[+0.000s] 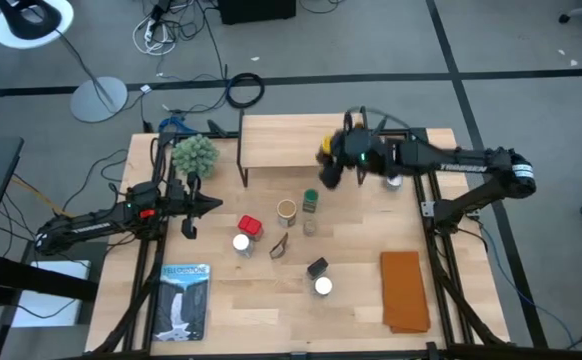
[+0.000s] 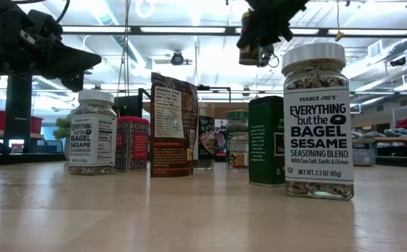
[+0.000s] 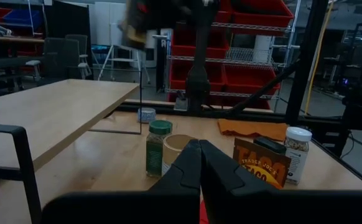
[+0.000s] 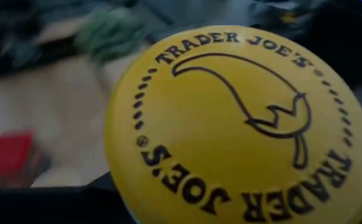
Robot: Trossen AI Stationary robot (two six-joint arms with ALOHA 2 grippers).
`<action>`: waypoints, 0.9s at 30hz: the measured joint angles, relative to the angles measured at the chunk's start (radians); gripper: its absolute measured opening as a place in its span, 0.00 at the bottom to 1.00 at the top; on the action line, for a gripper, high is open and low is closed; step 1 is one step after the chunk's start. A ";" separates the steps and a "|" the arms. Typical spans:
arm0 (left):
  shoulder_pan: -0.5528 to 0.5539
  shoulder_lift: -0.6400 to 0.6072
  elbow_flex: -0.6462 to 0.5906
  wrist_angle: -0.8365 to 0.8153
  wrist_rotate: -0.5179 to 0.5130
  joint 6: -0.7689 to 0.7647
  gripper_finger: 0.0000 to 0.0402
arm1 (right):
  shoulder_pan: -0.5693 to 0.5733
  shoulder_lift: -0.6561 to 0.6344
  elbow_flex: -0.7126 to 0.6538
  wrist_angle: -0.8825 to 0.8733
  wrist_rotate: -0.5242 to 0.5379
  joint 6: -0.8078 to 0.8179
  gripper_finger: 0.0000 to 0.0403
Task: Shelf spices
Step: Put the yellow seasoning bottle on the shelf
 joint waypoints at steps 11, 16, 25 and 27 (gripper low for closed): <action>0.000 0.000 0.000 0.011 0.000 0.000 0.01 | -0.291 0.197 0.179 -0.073 -0.014 0.121 0.49; 0.000 0.000 0.000 0.030 0.000 0.000 0.01 | -0.360 0.279 0.183 -0.117 -0.029 0.185 0.49; 0.000 0.000 0.000 0.028 0.000 0.000 0.01 | -0.392 0.307 0.185 -0.201 0.042 0.249 0.49; 0.000 0.000 0.000 0.027 0.000 0.000 0.01 | -0.395 0.304 0.185 -0.226 0.076 0.250 0.49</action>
